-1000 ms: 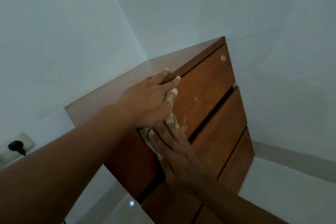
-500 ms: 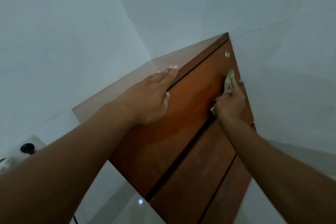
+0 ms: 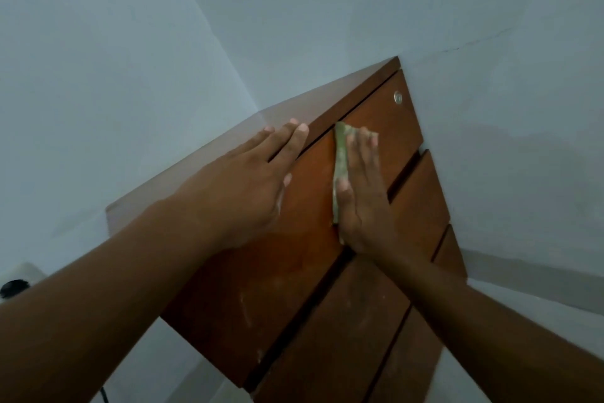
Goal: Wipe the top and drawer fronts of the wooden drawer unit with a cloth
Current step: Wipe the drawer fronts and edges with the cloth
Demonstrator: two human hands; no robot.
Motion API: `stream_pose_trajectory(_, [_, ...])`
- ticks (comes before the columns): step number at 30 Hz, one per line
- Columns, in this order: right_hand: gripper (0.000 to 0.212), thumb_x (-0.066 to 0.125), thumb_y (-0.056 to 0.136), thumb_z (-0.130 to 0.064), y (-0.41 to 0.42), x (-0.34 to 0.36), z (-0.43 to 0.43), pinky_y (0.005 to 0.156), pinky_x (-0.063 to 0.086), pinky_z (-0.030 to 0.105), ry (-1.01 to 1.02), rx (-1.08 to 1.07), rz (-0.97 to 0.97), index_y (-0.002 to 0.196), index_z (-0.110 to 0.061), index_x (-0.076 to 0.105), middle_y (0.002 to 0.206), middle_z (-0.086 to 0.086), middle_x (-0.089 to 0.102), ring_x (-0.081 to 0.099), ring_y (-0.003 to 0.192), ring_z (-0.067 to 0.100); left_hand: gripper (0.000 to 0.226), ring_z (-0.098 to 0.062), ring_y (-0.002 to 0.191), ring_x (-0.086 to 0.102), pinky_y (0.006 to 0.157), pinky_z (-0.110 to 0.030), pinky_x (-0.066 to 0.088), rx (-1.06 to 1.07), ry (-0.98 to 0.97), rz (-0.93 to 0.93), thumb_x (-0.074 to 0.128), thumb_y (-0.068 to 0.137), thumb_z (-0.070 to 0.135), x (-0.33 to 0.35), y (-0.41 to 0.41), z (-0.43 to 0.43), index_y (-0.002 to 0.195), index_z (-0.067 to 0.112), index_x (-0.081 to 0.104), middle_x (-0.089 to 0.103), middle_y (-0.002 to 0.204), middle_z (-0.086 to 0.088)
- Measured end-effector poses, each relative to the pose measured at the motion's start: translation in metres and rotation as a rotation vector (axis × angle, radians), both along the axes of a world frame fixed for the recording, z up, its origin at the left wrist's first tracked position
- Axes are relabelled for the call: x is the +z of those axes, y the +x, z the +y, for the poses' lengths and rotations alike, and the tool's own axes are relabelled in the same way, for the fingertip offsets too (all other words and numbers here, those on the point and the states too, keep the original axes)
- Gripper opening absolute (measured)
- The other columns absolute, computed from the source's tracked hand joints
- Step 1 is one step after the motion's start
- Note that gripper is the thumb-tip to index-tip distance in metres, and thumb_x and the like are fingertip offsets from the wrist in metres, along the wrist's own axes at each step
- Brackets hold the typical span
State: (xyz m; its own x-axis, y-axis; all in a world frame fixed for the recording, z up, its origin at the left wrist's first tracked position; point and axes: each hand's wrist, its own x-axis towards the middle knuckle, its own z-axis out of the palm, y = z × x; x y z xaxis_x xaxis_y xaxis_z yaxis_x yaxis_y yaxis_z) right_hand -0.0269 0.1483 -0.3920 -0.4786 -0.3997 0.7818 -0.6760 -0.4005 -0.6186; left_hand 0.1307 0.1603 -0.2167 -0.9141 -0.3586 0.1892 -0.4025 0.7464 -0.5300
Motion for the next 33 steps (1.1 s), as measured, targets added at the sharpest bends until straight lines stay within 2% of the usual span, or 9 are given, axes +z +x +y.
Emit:
stream_pose_trajectory(6, [0.055, 0.025, 0.106, -0.03, -0.087, -0.008, -0.041, 0.122, 0.024, 0.05, 0.159, -0.093, -0.56, 0.158, -0.017, 0.013, 0.165, 0.009, 0.02, 0.019, 0.152, 0.026, 0.061, -0.024, 0.154, -0.007, 0.125, -0.044, 0.011, 0.089, -0.097, -0.064, 0.01, 0.103, 0.036, -0.003, -0.005, 0.004, 0.158, 0.022, -0.01, -0.011, 0.167, -0.003])
stream_pose_trajectory(10, [0.05, 0.04, 0.102, -0.01, -0.06, 0.01, -0.015, 0.089, 0.053, 0.034, 0.17, -0.119, -0.935, 0.151, -0.022, 0.038, 0.137, 0.01, 0.056, 0.061, 0.112, 0.022, 0.06, -0.024, 0.153, -0.011, 0.125, -0.041, 0.005, 0.107, -0.144, -0.084, 0.009, 0.104, 0.037, -0.003, -0.005, 0.009, 0.157, 0.023, -0.013, -0.015, 0.167, -0.004])
stream_pose_trajectory(13, [0.05, 0.034, 0.107, -0.018, 0.025, 0.014, 0.033, 0.095, 0.054, 0.032, -0.016, -0.018, -0.476, 0.155, -0.029, 0.025, 0.156, 0.0, 0.039, 0.057, 0.122, 0.016, 0.063, -0.022, 0.153, -0.013, 0.125, -0.042, 0.006, 0.126, -0.134, -0.082, 0.001, 0.1, 0.042, -0.004, -0.001, 0.007, 0.157, 0.023, -0.016, -0.019, 0.165, -0.002])
stream_pose_trajectory(16, [0.054, 0.031, 0.106, -0.018, 0.055, 0.007, 0.034, 0.125, 0.017, 0.044, -0.093, 0.1, 0.074, 0.158, -0.013, 0.015, 0.168, 0.002, 0.007, 0.005, 0.155, 0.023, 0.071, -0.021, 0.154, -0.007, 0.124, -0.044, 0.014, 0.098, -0.104, -0.059, -0.004, 0.092, 0.048, -0.006, 0.0, 0.002, 0.158, 0.021, -0.012, -0.015, 0.166, -0.002])
stream_pose_trajectory(18, [0.058, 0.027, 0.103, -0.023, 0.022, 0.015, 0.01, 0.126, 0.009, 0.049, -0.106, 0.041, 0.143, 0.157, -0.007, 0.012, 0.168, 0.007, 0.002, -0.004, 0.155, 0.027, 0.069, -0.021, 0.154, -0.005, 0.124, -0.043, 0.015, 0.094, -0.112, -0.055, 0.0, 0.094, 0.047, -0.007, 0.0, -0.001, 0.157, 0.022, -0.013, -0.014, 0.167, -0.001])
stream_pose_trajectory(21, [0.059, 0.018, 0.103, -0.028, -0.047, 0.031, -0.026, 0.126, 0.004, 0.043, -0.07, -0.066, 0.053, 0.158, -0.008, 0.008, 0.167, 0.006, -0.001, -0.005, 0.155, 0.024, 0.067, -0.021, 0.153, -0.008, 0.125, -0.042, 0.012, 0.088, -0.125, -0.055, -0.002, 0.094, 0.047, -0.008, 0.0, -0.004, 0.156, 0.026, -0.017, -0.017, 0.166, 0.0])
stream_pose_trajectory(25, [0.058, 0.017, 0.105, -0.033, -0.117, 0.041, -0.052, 0.126, 0.01, 0.043, 0.065, -0.126, -0.373, 0.159, -0.015, 0.009, 0.167, 0.003, 0.008, 0.006, 0.154, 0.017, 0.065, -0.022, 0.153, -0.01, 0.125, -0.044, 0.012, 0.096, -0.136, -0.058, -0.002, 0.096, 0.047, -0.008, -0.008, -0.001, 0.156, 0.027, -0.017, -0.017, 0.166, 0.0])
stream_pose_trajectory(30, [0.054, 0.039, 0.098, -0.014, -0.113, 0.027, -0.043, 0.103, 0.05, 0.049, 0.218, -0.155, -0.702, 0.151, -0.022, 0.035, 0.144, 0.012, 0.052, 0.056, 0.127, 0.034, 0.06, -0.025, 0.152, -0.016, 0.125, -0.043, 0.004, 0.154, -0.207, -0.106, 0.002, 0.102, 0.04, -0.005, -0.011, 0.01, 0.155, 0.024, -0.021, -0.023, 0.165, -0.004])
stream_pose_trajectory(33, [0.055, 0.049, 0.096, 0.0, -0.088, 0.015, -0.01, 0.089, 0.058, 0.042, 0.289, -0.122, -0.88, 0.146, -0.022, 0.045, 0.134, 0.011, 0.058, 0.063, 0.112, 0.028, 0.061, -0.026, 0.152, -0.017, 0.125, -0.045, 0.004, 0.168, -0.224, -0.108, 0.009, 0.105, 0.04, -0.005, -0.009, 0.013, 0.156, 0.022, -0.019, -0.023, 0.165, -0.006])
